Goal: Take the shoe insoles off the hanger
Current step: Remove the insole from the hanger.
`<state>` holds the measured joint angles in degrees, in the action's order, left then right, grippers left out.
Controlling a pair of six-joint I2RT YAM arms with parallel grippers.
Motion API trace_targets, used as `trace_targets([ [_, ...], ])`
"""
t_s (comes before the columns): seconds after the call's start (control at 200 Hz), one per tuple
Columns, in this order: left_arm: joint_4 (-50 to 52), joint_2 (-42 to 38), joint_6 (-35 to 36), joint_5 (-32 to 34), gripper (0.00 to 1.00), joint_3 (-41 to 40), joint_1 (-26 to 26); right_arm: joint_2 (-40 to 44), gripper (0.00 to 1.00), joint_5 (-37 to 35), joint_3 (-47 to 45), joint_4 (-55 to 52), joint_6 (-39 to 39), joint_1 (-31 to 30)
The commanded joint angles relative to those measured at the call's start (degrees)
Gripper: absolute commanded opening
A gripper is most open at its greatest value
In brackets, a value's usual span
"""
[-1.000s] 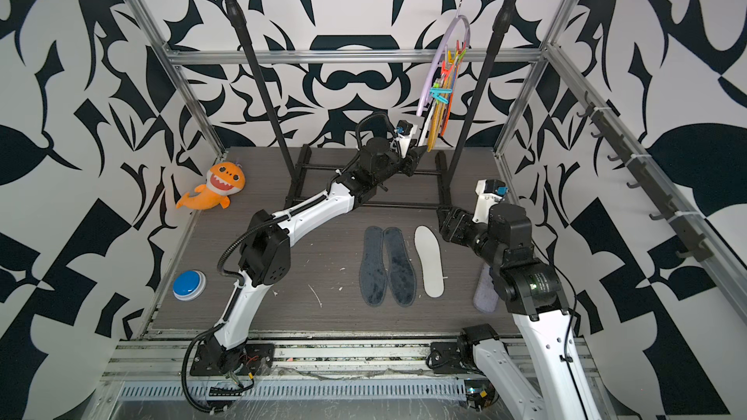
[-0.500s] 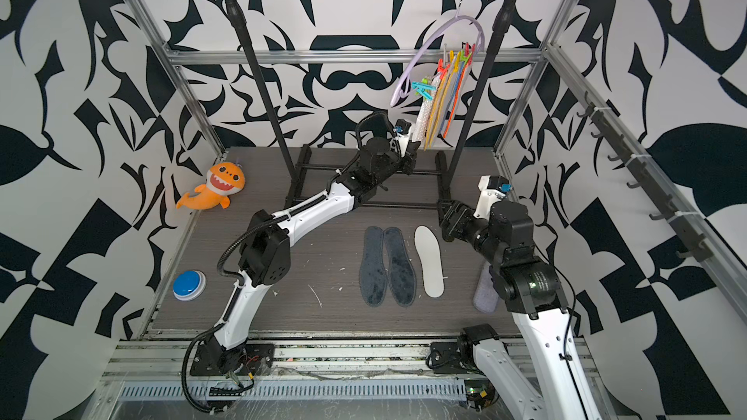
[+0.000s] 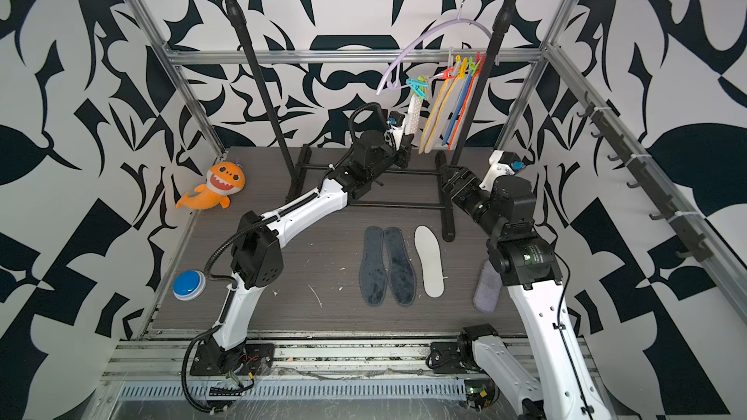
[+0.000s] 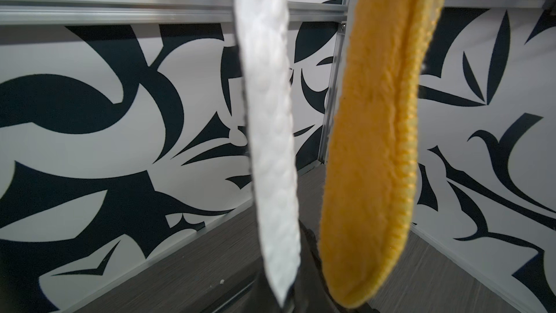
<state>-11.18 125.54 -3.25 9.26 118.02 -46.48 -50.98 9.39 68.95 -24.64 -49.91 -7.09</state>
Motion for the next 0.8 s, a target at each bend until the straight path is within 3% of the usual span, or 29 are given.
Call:
trace_targets([
  [0.0,-0.8,-4.0,-1.0,1.4,0.0,-0.7,0.6,-1.5,0.75,0.3,4.0,6.4,-4.0,1.1],
  [0.235,-0.3,-5.1,-1.1,0.7,0.0,-1.2,1.1,-6.5,0.75,7.5,7.5,13.8,-12.1,7.5],
  [0.51,2.3,-4.6,-1.2,-0.8,0.0,0.9,1.7,-16.6,0.68,21.2,10.3,31.5,-31.0,17.5],
  [0.795,4.5,-3.3,-1.4,-1.4,0.0,3.3,2.1,-24.7,0.66,23.1,16.1,36.6,-38.0,19.2],
])
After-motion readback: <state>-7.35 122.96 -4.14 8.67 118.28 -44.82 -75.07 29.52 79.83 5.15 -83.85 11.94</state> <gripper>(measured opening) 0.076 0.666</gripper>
